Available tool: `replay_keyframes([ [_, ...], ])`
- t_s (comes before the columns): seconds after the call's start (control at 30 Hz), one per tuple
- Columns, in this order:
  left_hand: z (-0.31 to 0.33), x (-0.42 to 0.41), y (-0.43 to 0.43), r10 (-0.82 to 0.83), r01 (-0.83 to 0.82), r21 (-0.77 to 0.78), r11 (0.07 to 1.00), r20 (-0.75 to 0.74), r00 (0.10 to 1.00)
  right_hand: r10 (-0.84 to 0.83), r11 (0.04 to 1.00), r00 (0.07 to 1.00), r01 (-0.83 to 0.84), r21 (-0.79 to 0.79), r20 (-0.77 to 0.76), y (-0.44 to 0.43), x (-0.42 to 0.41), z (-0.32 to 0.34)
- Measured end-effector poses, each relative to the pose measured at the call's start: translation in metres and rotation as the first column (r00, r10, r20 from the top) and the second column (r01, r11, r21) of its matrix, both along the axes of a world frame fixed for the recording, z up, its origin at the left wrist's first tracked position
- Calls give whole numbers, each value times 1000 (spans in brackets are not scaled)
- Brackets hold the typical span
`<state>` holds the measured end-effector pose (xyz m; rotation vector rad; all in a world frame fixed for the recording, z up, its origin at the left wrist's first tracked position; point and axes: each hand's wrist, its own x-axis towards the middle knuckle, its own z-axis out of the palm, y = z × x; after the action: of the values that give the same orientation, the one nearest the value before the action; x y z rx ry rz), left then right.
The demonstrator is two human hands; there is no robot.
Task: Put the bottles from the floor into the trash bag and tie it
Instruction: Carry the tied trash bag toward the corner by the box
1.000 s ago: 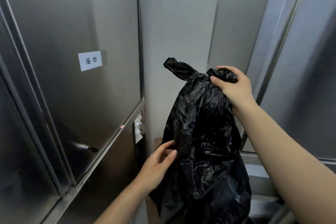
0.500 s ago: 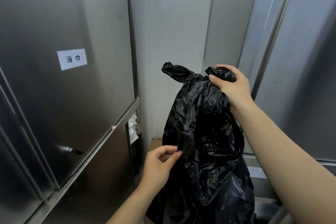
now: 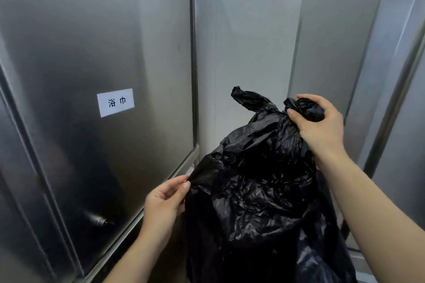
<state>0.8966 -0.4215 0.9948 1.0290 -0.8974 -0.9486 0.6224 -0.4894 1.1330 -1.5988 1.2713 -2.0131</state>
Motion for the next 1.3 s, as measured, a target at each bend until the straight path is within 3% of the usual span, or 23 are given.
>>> replay_keyframes([
  [0.17,37,-1,-66,-30,9,-113,994,-189,982,-98,991,994,92,-101,-57,-40,3,7],
  [0.3,78,2,-129,-85,21,-254,967,-243,966,-192,965,980,178,-192,-56,-84,6,29],
  [0.43,115,1,-201,-114,56,-337,940,-154,982,-262,941,963,241,-239,-58,-131,13,53],
  [0.57,133,-9,-263,-157,156,-365,918,26,987,-321,913,946,298,-279,-40,-170,19,67],
  [0.87,147,-6,-372,-150,141,-369,919,5,989,-363,896,932,351,-273,8,-250,16,72],
  [1.03,106,-3,-400,-136,133,-298,945,13,991,-370,910,929,361,-203,-12,-281,4,42],
  [1.3,-12,-7,-416,-138,133,60,989,98,985,-314,939,945,323,114,-95,-318,-3,-49],
])
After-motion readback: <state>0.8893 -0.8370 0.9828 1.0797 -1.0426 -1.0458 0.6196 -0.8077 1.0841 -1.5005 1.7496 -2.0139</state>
